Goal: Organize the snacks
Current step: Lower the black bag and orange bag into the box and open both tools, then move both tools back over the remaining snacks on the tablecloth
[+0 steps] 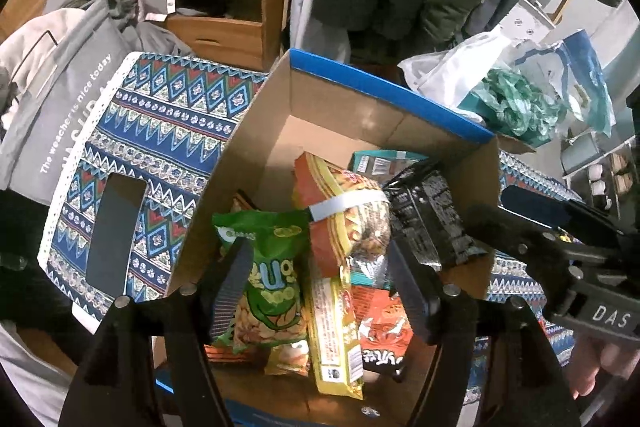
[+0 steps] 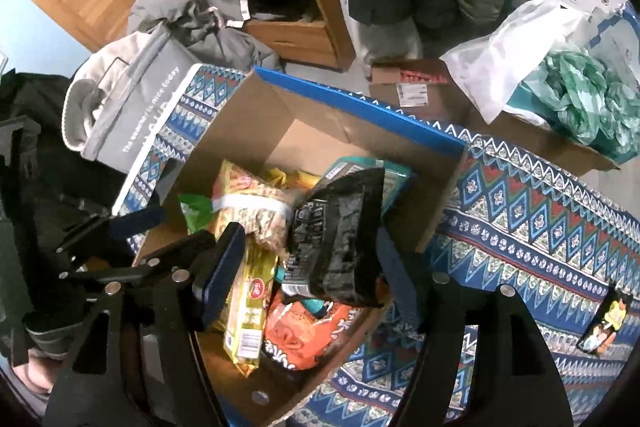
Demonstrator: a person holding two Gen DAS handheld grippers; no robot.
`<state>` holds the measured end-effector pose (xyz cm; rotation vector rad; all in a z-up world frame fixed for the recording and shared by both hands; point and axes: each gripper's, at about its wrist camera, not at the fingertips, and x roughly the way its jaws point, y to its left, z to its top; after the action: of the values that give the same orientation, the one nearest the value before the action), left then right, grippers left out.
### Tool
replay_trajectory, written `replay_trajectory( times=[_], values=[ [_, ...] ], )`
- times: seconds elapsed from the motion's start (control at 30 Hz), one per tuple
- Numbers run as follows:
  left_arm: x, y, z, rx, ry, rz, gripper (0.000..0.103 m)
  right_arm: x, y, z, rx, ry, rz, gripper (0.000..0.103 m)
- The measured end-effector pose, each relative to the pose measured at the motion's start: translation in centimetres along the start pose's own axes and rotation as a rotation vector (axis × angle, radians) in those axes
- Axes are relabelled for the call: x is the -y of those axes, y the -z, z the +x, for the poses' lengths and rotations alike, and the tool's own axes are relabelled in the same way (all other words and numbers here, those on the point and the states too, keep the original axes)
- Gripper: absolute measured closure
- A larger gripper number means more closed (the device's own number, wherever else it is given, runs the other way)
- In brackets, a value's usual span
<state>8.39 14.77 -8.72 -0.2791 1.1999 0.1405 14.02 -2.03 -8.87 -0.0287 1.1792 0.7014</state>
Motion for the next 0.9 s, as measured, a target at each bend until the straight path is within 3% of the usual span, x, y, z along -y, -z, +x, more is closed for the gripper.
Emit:
replay_trajectory(
  times=[0.43, 0.9],
  values=[
    [3.9, 1.7, -1.7, 0.011, 0.063, 0.085, 0.032, 2.0, 2.3, -3.0, 0.016, 0.050, -0.004, 0.033],
    [10.7, 4.7, -1.6, -0.027, 0.092, 0.227, 0.032, 8.3, 7.9, -7.0, 0.016, 0.138, 0.021, 0.030]
  ],
)
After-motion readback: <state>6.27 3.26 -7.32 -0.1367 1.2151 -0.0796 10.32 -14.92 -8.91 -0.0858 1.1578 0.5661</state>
